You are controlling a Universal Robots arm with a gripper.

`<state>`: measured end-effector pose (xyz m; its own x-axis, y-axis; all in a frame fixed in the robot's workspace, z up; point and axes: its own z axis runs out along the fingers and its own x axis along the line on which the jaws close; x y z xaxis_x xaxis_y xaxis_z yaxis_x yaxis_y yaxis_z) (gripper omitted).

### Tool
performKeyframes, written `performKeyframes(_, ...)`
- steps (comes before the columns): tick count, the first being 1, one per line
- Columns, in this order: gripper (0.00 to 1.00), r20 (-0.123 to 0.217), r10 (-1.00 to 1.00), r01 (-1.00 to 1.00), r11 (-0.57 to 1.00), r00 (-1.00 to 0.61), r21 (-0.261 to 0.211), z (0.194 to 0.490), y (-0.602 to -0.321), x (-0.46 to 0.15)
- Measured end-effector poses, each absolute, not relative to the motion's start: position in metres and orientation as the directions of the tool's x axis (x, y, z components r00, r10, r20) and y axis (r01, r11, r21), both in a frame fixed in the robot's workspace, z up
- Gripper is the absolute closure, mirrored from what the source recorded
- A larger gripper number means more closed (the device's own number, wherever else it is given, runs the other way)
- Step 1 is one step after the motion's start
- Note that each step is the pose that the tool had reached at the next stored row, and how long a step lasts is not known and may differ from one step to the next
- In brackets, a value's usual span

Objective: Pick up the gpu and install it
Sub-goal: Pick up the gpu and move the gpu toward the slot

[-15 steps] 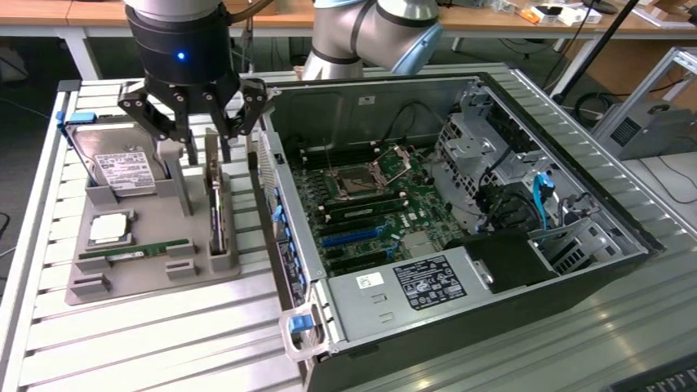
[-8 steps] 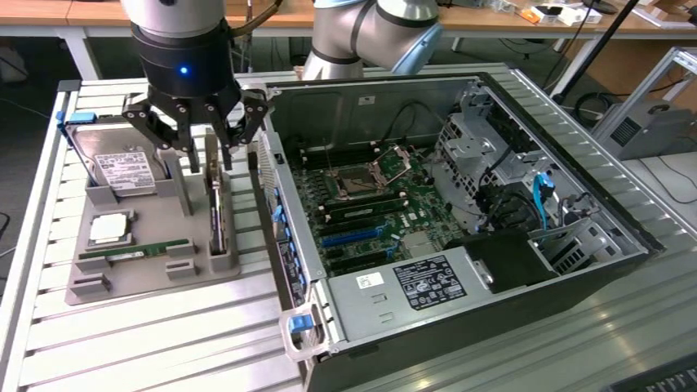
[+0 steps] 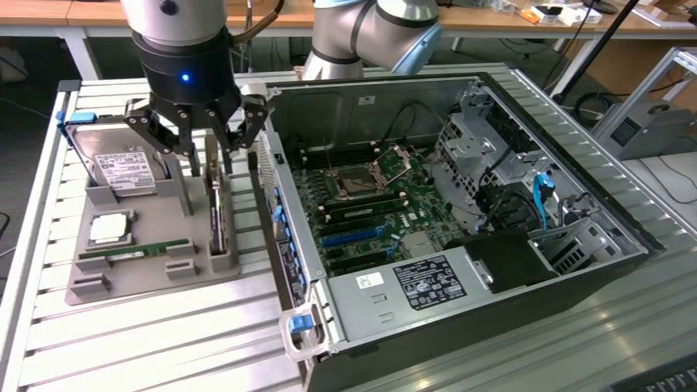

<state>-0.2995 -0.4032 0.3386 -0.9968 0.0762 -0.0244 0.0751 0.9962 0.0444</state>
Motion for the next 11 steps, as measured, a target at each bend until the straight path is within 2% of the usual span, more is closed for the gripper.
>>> performKeyframes(11,0.58,-0.025,0.076,0.075,0.996,-0.997,0.044,0.3304,-0.4039,-0.2995)
